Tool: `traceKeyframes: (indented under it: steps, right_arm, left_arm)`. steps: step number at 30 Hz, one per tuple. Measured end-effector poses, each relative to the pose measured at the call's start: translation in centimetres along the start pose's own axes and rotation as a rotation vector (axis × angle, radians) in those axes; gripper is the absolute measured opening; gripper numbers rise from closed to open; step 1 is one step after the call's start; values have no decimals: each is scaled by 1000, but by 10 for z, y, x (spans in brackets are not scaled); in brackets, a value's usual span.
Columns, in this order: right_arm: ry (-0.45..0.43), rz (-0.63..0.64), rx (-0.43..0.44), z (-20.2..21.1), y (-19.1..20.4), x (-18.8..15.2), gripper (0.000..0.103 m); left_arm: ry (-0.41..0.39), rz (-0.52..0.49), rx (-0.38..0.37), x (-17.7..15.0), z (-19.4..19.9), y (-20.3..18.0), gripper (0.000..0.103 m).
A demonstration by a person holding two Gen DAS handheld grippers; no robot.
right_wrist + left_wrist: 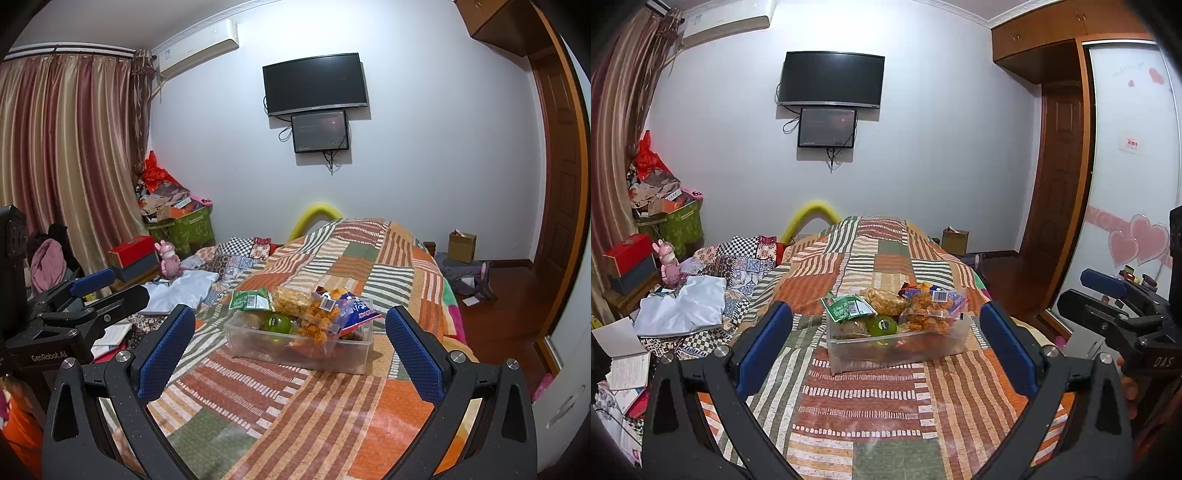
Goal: Organize snacks
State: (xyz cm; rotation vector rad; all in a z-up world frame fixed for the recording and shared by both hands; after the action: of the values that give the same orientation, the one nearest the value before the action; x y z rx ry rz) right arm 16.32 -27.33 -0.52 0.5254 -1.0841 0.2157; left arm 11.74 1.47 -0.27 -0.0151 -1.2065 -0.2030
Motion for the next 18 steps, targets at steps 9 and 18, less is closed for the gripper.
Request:
traceKeyframes:
  steps: [9, 18]
  right_arm:
    - [-1, -2, 1, 0, 0, 1, 103]
    - [1, -1, 0, 0, 1, 2, 103]
  left_arm:
    - [-12, 12, -2, 1, 1, 1, 103]
    - [-30, -19, 11, 2, 5, -6, 103]
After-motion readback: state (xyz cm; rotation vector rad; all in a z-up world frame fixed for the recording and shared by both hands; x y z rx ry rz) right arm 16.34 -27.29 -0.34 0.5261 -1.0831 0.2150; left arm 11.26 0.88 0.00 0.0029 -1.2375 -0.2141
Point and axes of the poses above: each gripper's, at about its wrist camera, not at the fingertips, and z roughly against the way its jaws point, y to its left, x to its top, the point moved 4 cm from there along -z, roughly the way its jaws point, and after that the axes turned 11 degrees about -z, right-handed, at the moved point
